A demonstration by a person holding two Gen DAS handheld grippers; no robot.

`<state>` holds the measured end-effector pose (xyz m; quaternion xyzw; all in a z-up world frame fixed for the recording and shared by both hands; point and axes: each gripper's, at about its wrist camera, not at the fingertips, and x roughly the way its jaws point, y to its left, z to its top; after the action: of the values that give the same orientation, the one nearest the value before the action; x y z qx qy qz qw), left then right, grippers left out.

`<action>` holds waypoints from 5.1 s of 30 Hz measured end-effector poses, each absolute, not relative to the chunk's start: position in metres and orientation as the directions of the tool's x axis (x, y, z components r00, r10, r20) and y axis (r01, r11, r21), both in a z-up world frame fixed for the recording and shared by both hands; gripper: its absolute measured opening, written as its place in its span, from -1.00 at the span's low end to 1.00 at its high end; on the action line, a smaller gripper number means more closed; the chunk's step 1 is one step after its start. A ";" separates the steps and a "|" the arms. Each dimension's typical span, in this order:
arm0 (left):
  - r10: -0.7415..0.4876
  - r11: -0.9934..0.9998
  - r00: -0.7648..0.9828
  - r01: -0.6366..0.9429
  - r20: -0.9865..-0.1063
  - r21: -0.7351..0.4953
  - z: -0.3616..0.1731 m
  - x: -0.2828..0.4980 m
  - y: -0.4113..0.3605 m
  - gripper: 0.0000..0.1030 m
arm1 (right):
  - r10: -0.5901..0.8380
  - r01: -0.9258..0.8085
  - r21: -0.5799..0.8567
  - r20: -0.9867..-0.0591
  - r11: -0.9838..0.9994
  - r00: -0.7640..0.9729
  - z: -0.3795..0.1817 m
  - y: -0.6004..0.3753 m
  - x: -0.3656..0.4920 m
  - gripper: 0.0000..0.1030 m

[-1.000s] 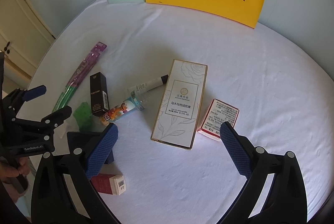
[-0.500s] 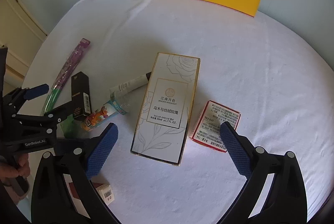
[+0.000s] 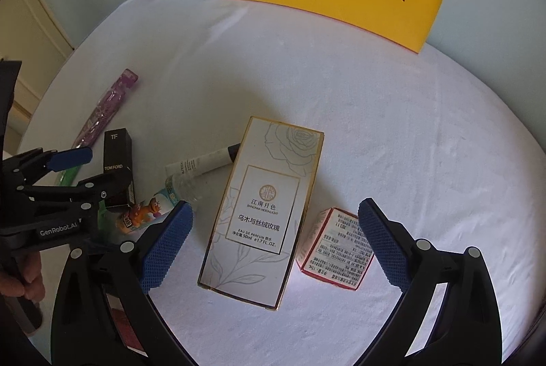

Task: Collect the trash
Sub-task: 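Grasp the white perfume box with the right gripper while the left gripper grasps the black box, then carry both boxes over the teal wastebasket and open both grippers, then return both grippers from the wastebasket to the bed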

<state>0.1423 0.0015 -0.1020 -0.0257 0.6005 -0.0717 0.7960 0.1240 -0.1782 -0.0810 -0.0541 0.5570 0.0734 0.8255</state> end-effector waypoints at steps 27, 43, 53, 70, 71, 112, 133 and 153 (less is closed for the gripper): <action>-0.260 0.966 0.309 0.103 -0.915 -0.239 -0.071 0.117 -0.001 -0.48 | 0.159 -0.228 0.065 -0.891 0.972 0.425 -0.046 -0.182 0.115 -0.02; -0.134 0.987 0.428 -0.023 -0.894 -0.159 -0.008 0.017 0.041 -0.48 | 0.330 -0.454 0.107 -0.830 0.885 0.449 0.008 -0.130 0.054 -0.01; -0.012 0.956 0.428 -0.260 -0.903 -0.136 -0.010 -0.078 0.103 -0.48 | 0.458 -0.688 0.133 -0.832 0.713 0.313 0.010 -0.049 0.007 -0.01; 0.083 0.817 0.376 -0.555 -0.923 -0.153 -0.046 -0.223 0.263 -0.48 | 0.522 -0.886 0.168 -0.848 0.433 0.095 -0.002 0.149 -0.089 -0.01; 0.090 0.807 0.370 -0.571 -0.925 -0.150 -0.048 -0.232 0.271 -0.48 | 0.522 -0.893 0.173 -0.849 0.414 0.078 -0.003 0.162 -0.095 -0.01; 0.151 0.522 0.214 -0.846 -0.965 -0.106 -0.114 -0.386 0.374 0.41 | 0.417 -0.951 0.308 -0.866 0.012 -0.275 -0.051 0.369 -0.214 0.50; 0.060 0.946 0.348 -0.319 -0.936 -0.058 -0.061 -0.197 0.264 0.62 | 0.523 -0.755 0.247 -0.840 0.608 0.146 -0.013 0.147 -0.062 0.73; -0.094 0.982 0.338 0.187 -0.937 -0.031 -0.059 -0.047 0.090 0.66 | 0.321 -0.361 0.195 -0.887 0.912 0.332 -0.043 -0.087 -0.025 0.75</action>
<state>-0.0470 0.0901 -0.0587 0.0409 0.5690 -0.0860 0.8168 -0.0247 -0.0873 -0.0429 -0.0185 0.5388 0.2089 0.8159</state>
